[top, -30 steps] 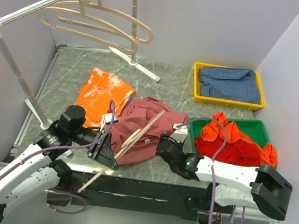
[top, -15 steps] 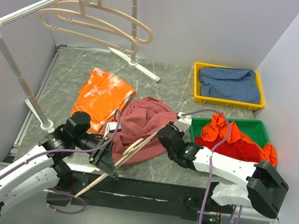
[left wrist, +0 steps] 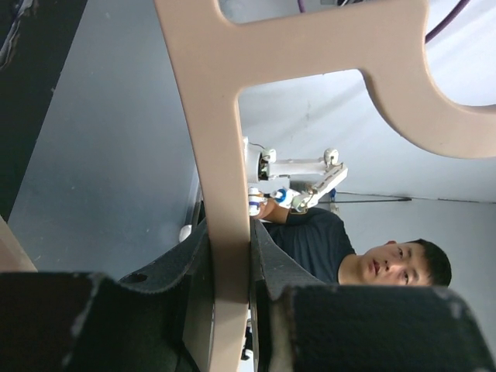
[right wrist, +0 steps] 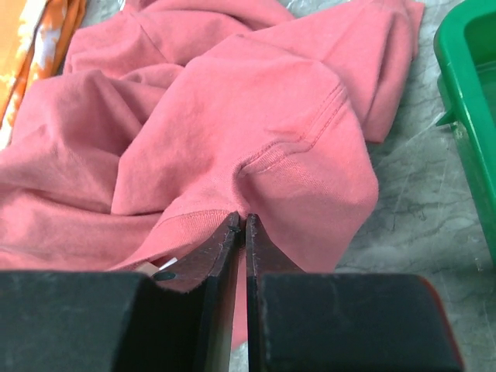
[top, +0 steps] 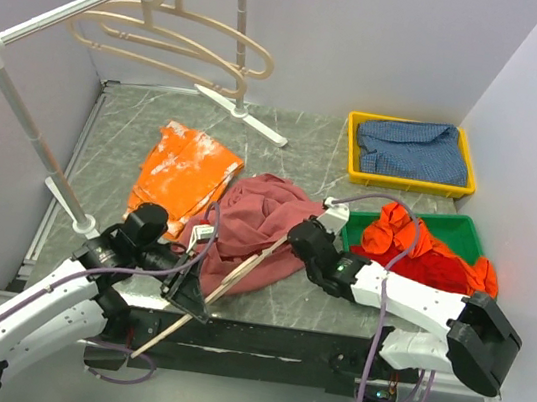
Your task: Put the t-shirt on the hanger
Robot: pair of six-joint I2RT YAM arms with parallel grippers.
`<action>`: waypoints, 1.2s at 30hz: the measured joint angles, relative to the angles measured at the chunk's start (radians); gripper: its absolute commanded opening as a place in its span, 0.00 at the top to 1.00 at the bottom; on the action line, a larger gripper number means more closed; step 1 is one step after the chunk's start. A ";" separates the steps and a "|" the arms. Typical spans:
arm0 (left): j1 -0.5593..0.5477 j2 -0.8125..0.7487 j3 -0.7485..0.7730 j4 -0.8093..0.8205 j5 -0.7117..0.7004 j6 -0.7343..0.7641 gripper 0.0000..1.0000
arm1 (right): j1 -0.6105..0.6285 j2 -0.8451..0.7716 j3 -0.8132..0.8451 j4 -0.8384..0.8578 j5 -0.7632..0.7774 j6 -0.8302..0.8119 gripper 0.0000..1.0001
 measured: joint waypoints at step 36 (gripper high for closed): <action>-0.033 0.280 0.072 0.053 -0.077 0.225 0.99 | 0.031 -0.204 0.205 -0.234 -0.092 -0.122 0.95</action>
